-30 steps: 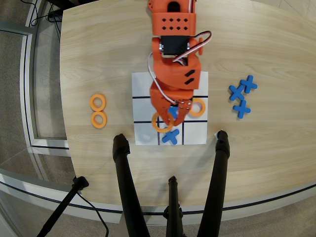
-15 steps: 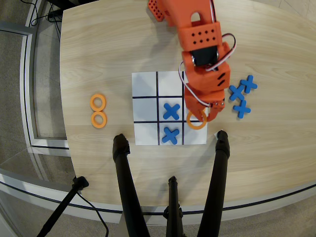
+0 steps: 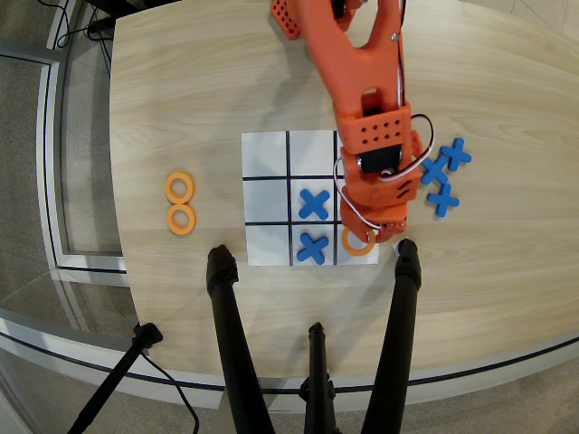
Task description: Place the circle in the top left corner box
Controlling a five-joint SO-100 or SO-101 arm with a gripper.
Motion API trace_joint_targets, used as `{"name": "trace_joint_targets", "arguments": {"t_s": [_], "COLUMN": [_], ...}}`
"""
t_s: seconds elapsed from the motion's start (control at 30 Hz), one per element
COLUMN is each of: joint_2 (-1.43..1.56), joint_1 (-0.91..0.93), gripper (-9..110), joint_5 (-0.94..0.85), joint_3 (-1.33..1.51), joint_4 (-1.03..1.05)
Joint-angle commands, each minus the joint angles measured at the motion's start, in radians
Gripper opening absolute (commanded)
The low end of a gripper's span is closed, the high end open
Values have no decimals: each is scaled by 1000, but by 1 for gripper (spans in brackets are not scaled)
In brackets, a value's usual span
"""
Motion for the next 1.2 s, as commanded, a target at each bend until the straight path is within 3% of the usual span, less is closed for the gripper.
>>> {"name": "trace_joint_targets", "arguments": {"t_s": [0.0, 1.0, 1.17], "joint_2": [-21, -198, -173], "joint_1": [5, 18, 18], "gripper": [0, 0, 5], "joint_5": [5, -35, -64], "joint_3": [-46, -74, -40], "joint_4": [-43, -210, -210]}}
